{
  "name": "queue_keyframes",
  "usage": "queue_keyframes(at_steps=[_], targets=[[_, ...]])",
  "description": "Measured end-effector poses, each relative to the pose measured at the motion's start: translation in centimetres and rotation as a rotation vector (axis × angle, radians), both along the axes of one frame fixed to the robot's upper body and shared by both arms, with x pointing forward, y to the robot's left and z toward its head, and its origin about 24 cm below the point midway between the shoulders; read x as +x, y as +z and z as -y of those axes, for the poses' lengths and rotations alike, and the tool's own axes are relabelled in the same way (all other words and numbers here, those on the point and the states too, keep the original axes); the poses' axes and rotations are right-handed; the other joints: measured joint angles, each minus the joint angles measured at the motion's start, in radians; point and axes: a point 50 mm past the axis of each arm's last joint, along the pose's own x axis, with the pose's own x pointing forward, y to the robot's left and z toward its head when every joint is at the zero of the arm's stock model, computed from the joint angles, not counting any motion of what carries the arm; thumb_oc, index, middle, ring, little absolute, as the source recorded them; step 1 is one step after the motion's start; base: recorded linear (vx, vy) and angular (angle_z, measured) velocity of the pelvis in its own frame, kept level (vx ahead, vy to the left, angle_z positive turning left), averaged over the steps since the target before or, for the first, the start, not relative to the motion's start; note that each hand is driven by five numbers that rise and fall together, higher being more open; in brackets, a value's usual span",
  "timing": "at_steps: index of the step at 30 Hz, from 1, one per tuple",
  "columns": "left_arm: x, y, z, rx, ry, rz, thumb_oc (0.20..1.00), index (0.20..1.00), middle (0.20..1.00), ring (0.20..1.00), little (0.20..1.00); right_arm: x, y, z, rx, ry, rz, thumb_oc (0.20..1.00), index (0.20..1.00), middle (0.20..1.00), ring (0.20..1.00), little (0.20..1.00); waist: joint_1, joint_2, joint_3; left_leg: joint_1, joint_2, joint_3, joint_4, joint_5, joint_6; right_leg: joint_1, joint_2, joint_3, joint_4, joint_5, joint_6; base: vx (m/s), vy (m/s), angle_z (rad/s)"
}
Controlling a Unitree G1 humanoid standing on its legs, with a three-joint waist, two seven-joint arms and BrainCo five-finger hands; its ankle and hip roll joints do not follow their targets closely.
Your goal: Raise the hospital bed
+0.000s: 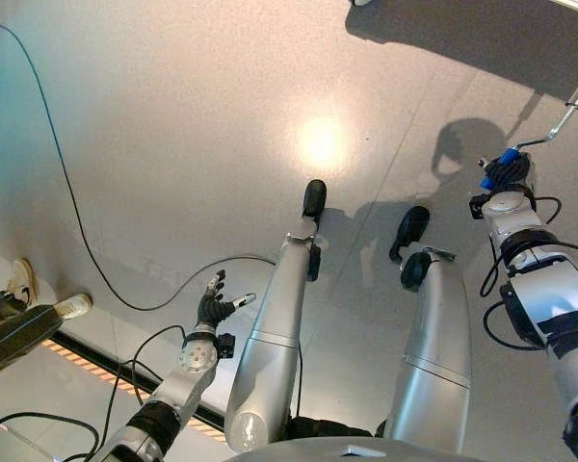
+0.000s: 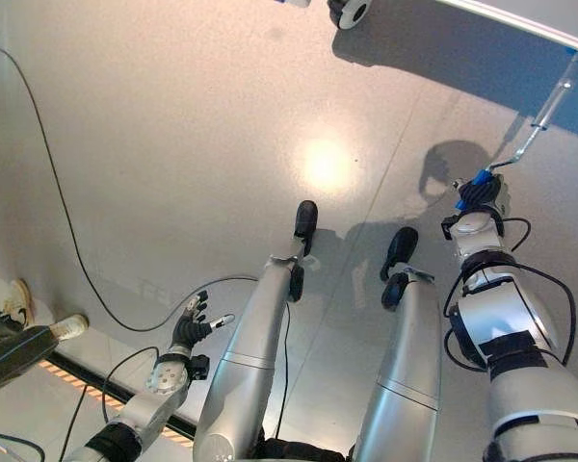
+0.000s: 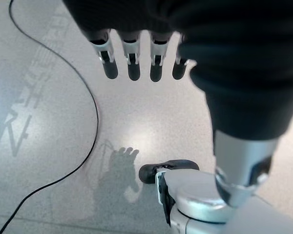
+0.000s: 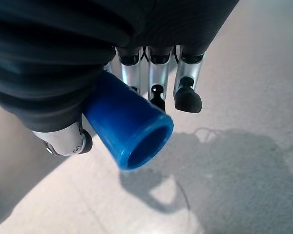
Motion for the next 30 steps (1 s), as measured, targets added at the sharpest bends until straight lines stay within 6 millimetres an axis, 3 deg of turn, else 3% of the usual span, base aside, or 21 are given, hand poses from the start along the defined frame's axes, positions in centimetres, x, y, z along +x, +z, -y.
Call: queue_keyframes(at_steps=[9, 14, 18, 19, 23, 30], targets=[[0.1, 0.1, -0.2, 0.003, 0.009, 0.006, 1.0, 1.0, 1.0, 1.0, 1.0, 1.2, 0.6, -2.8, 0.034, 0.096, 0.066, 0.2, 0.2, 0.2, 0.2, 0.2, -0.019, 0.0, 0.0, -0.005, 0.002, -0.003, 0.013, -0.002, -0.002, 0.001, 0.002, -0.005, 0.002, 0.0, -0.001, 0.01, 0.029, 0.0], [0.1, 0.1, -0.6, 0.009, 0.035, 0.006, 1.0, 1.0, 1.0, 1.0, 1.0, 1.9, 1.2, -7.0, 0.098, 0.26, 0.197, 0.2, 0.2, 0.2, 0.2, 0.2, -0.061, 0.0, 0.0, 0.01, 0.011, 0.003, 0.009, -0.004, -0.005, 0.012, 0.01, -0.002, -0.008, 0.004, -0.004, 0.0, 0.019, -0.08], [0.2, 0.2, -1.1, 0.007, 0.063, 0.014, 1.0, 1.0, 1.0, 1.0, 1.0, 1.1, 1.5, -10.3, 0.158, 0.418, 0.314, 0.2, 0.2, 0.2, 0.2, 0.2, -0.071, 0.0, 0.0, 0.061, 0.044, 0.027, -0.033, -0.002, -0.001, 0.051, 0.038, 0.003, -0.066, 0.03, -0.01, -0.02, 0.019, -0.22], [0.2, 0.2, -1.1, 0.007, 0.063, 0.014, 1.0, 1.0, 1.0, 1.0, 1.0, 1.1, 1.5, -10.3, 0.158, 0.418, 0.314, 0.2, 0.2, 0.2, 0.2, 0.2, -0.071, 0.0, 0.0, 0.061, 0.044, 0.027, -0.033, -0.002, -0.001, 0.051, 0.038, 0.003, -0.066, 0.03, -0.01, -0.02, 0.016, -0.15], [-0.3, -0.5, -1.5, 0.02, 0.078, -0.021, 1.0, 1.0, 1.0, 1.0, 1.0, -0.6, 1.0, -13.2, 0.218, 0.565, 0.379, 0.2, 0.2, 0.2, 0.2, 0.2, -0.112, -0.001, 0.0, 0.149, 0.073, 0.051, -0.1, 0.007, 0.0, 0.133, 0.071, 0.016, -0.16, 0.066, 0.004, -0.03, -0.016, -0.23], [-0.6, -1.1, -1.0, 0.029, 0.048, -0.045, 1.0, 1.0, 1.0, 1.0, 1.0, -2.0, -0.6, -13.4, 0.295, 0.616, 0.372, 0.2, 0.2, 0.2, 0.2, 0.2, -0.118, -0.003, 0.002, 0.241, 0.08, 0.08, -0.179, 0.011, 0.004, 0.207, 0.083, 0.032, -0.227, 0.079, 0.005, -0.03, -0.004, -0.09]])
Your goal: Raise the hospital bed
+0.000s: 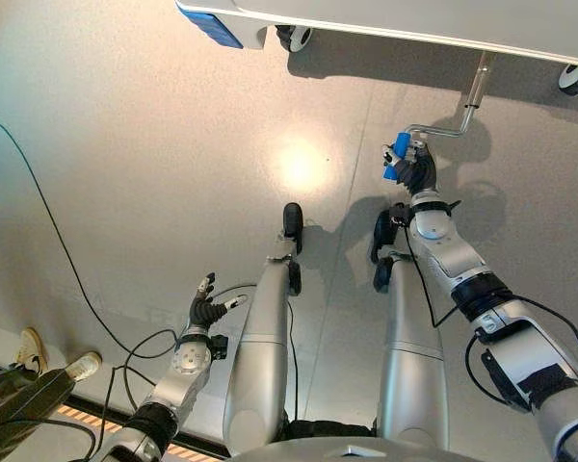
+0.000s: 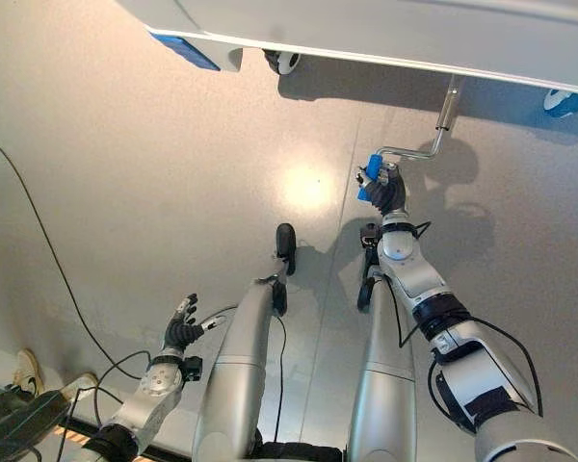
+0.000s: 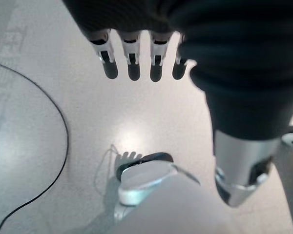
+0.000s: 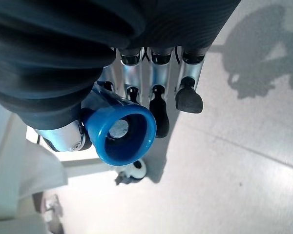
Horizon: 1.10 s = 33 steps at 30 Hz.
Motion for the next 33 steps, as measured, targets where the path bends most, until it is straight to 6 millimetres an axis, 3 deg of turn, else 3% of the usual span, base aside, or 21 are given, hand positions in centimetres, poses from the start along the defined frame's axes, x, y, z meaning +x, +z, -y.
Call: queue_keyframes(at_steps=[9, 15, 26, 33], targets=[[-0.4, -0.6, -0.6, -0.007, 0.044, -0.027, 1.0, 1.0, 1.0, 1.0, 1.0, -1.8, 0.0, -0.2, 0.079, 0.076, 0.043, 0.2, 0.2, 0.2, 0.2, 0.2, -0.05, -0.014, 0.007, 0.078, 0.014, 0.029, -0.085, 0.013, 0.014, 0.071, 0.017, 0.02, -0.099, 0.039, 0.014, -0.03, -0.031, -0.1], [-0.3, -0.7, 0.1, -0.026, 0.034, -0.023, 1.0, 1.0, 1.0, 1.0, 1.0, -2.6, -1.0, 1.8, 0.088, 0.025, 0.02, 0.2, 0.2, 0.2, 0.2, 0.2, -0.054, -0.027, 0.012, 0.157, 0.015, 0.051, -0.156, 0.036, 0.024, 0.146, 0.019, 0.027, -0.169, 0.062, 0.026, -0.01, -0.058, -0.04], [-0.3, -0.4, -1.3, -0.025, 0.092, -0.011, 1.0, 1.0, 1.0, 1.0, 1.0, -3.4, -2.0, 3.7, 0.09, -0.041, -0.002, 0.2, 0.2, 0.2, 0.2, 0.2, -0.074, -0.1, 0.02, 0.209, 0.016, 0.053, -0.19, 0.04, 0.028, 0.204, 0.023, 0.026, -0.217, 0.076, 0.033, 0.01, -0.046, -0.01], [-0.4, -0.5, -1.3, -0.026, 0.093, -0.013, 1.0, 1.0, 1.0, 1.0, 1.0, -3.9, -1.8, 5.8, 0.046, -0.096, -0.001, 0.2, 0.2, 0.2, 0.2, 0.2, -0.073, -0.105, 0.021, 0.209, 0.011, 0.053, -0.19, 0.044, 0.034, 0.208, 0.019, 0.026, -0.226, 0.082, 0.037, 0.0, -0.006, 0.0]])
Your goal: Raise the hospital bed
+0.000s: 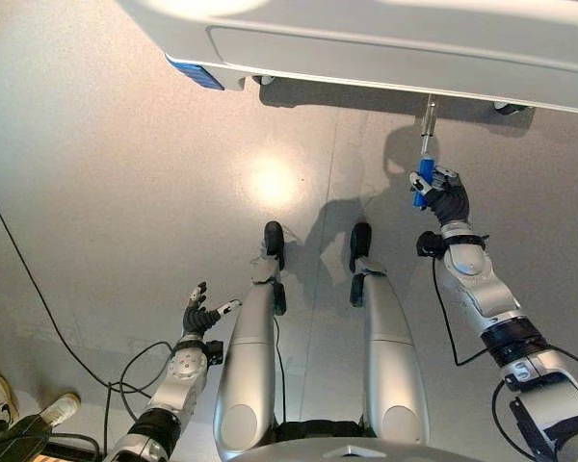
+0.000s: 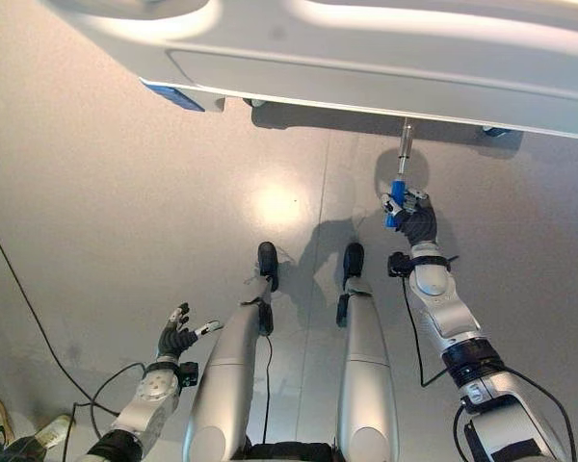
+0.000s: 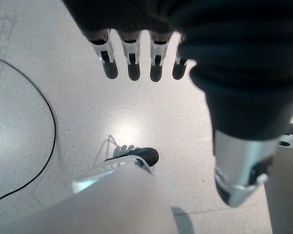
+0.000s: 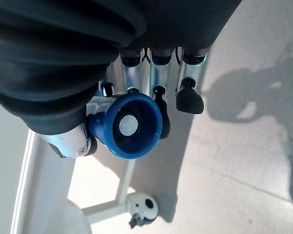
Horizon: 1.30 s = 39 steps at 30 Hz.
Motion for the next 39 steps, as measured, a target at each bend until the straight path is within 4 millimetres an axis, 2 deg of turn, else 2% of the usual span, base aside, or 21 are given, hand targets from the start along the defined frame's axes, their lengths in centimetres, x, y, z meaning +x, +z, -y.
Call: queue_keyframes(at_steps=[6, 18, 32, 35, 39], targets=[[0.0, 0.1, -0.1, -0.001, 0.002, 0.008, 1.0, 1.0, 1.0, 1.0, 1.0, -0.5, -0.2, 1.6, -0.084, -0.083, 0.0, 0.2, 0.2, 0.2, 0.2, 0.2, 0.0, -0.007, 0.003, 0.012, -0.002, 0.004, -0.011, 0.003, 0.005, 0.017, 0.0, 0.003, -0.023, 0.01, 0.006, 0.01, -0.018, -0.01], [0.0, 0.3, -0.5, 0.006, 0.016, 0.012, 1.0, 1.0, 1.0, 1.0, 1.0, -0.8, -0.7, 3.0, -0.194, -0.18, -0.006, 0.2, 0.2, 0.2, 0.2, 0.2, -0.003, -0.023, 0.003, 0.034, -0.002, 0.03, -0.032, 0.005, 0.009, 0.015, 0.003, 0.03, -0.029, 0.015, 0.01, 0.01, -0.032, -0.05], [0.1, 0.5, -0.8, 0.022, 0.016, 0.021, 1.0, 1.0, 1.0, 1.0, 1.0, 0.1, -0.8, 4.5, -0.345, -0.285, -0.029, 0.2, 0.2, 0.2, 0.2, 0.2, -0.006, -0.048, 0.0, 0.036, 0.001, 0.073, -0.054, 0.005, 0.011, -0.018, 0.015, 0.08, -0.035, 0.019, 0.013, 0.0, -0.038, -0.08], [0.0, 0.5, -0.9, 0.027, 0.014, 0.019, 1.0, 1.0, 1.0, 1.0, 1.0, 0.8, -0.7, 5.4, -0.372, -0.321, -0.06, 0.2, 0.2, 0.2, 0.2, 0.2, -0.009, -0.049, 0.0, 0.025, -0.001, 0.078, -0.054, 0.005, 0.011, -0.036, 0.014, 0.084, -0.023, 0.019, 0.013, 0.0, -0.003, -0.01], [-0.1, 0.4, -0.9, 0.036, -0.004, 0.012, 1.0, 1.0, 1.0, 1.0, 1.0, 1.5, -0.4, 5.5, -0.411, -0.321, -0.076, 0.2, 0.2, 0.2, 0.2, 0.2, -0.013, -0.048, 0.0, 0.023, -0.001, 0.082, -0.054, 0.005, 0.011, -0.043, 0.014, 0.09, -0.02, 0.018, 0.013, 0.0, -0.004, -0.01]])
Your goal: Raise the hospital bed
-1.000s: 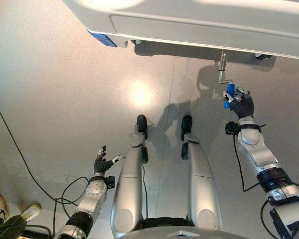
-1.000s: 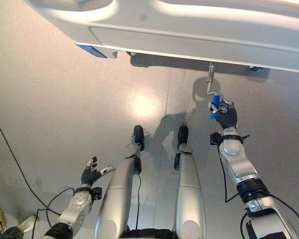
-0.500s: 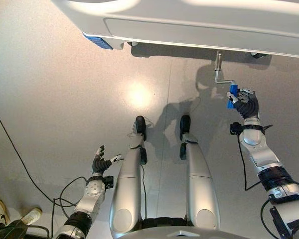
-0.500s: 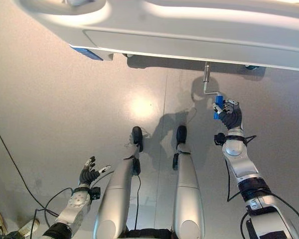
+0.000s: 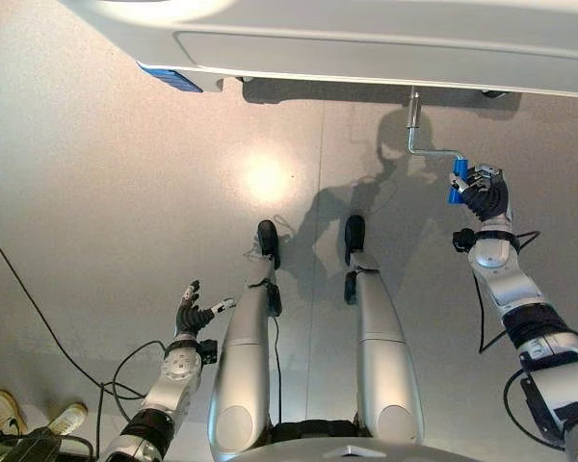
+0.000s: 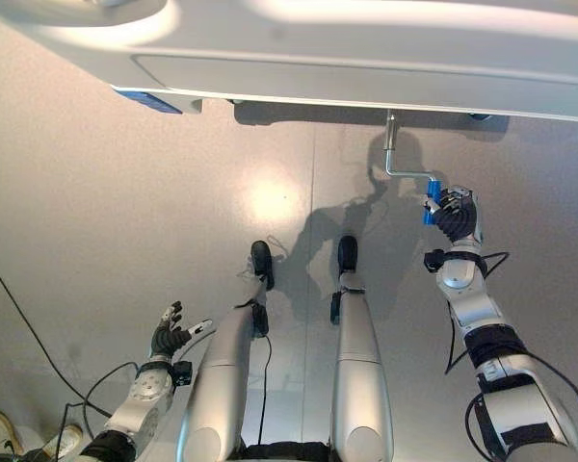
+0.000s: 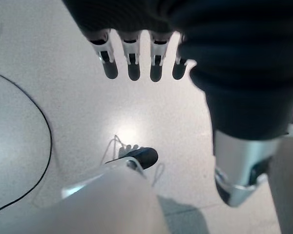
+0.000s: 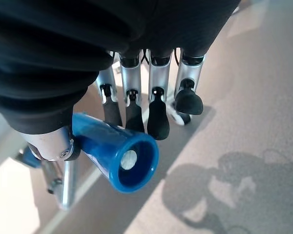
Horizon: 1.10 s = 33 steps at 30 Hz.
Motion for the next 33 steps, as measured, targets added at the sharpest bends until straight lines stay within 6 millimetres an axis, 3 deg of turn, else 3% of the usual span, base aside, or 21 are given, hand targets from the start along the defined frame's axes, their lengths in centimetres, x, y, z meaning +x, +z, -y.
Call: queue_keyframes(at_steps=[8, 14, 21, 33], targets=[[0.0, 0.0, 0.2, -0.006, -0.008, 0.009, 1.0, 1.0, 1.0, 1.0, 1.0, 2.7, 1.3, 0.8, -0.088, -0.066, -0.091, 0.2, 0.2, 0.2, 0.2, 0.2, 0.003, 0.002, -0.001, -0.046, -0.001, 0.002, 0.015, 0.003, -0.002, -0.053, -0.002, 0.006, 0.025, 0.0, -0.001, 0.0, 0.0, 0.0], [0.2, 0.1, 0.6, -0.02, -0.02, 0.018, 1.0, 1.0, 1.0, 1.0, 1.0, 2.9, 1.4, 2.1, -0.104, -0.127, -0.146, 0.2, 0.2, 0.2, 0.2, 0.2, 0.04, 0.008, -0.003, -0.081, -0.006, -0.001, 0.037, 0.003, -0.003, -0.09, -0.008, 0.002, 0.055, -0.007, -0.001, 0.0, 0.006, 0.03], [0.9, 0.6, 2.0, -0.032, -0.076, 0.045, 1.0, 1.0, 1.0, 1.0, 1.0, 2.1, 0.8, 4.4, -0.089, -0.239, -0.242, 0.2, 0.2, 0.2, 0.2, 0.2, 0.095, 0.046, -0.005, -0.15, -0.02, -0.041, 0.1, 0.0, -0.007, -0.141, -0.028, -0.022, 0.123, -0.028, -0.01, 0.01, 0.016, 0.15], [1.0, 0.7, 2.6, -0.032, -0.104, 0.047, 1.0, 1.0, 1.0, 1.0, 1.0, 1.9, -0.8, 4.0, 0.003, -0.259, -0.284, 0.2, 0.2, 0.2, 0.2, 0.2, 0.122, 0.076, -0.009, -0.237, -0.028, -0.106, 0.195, -0.017, -0.02, -0.188, -0.045, -0.073, 0.206, -0.066, -0.025, 0.02, 0.058, 0.12]])
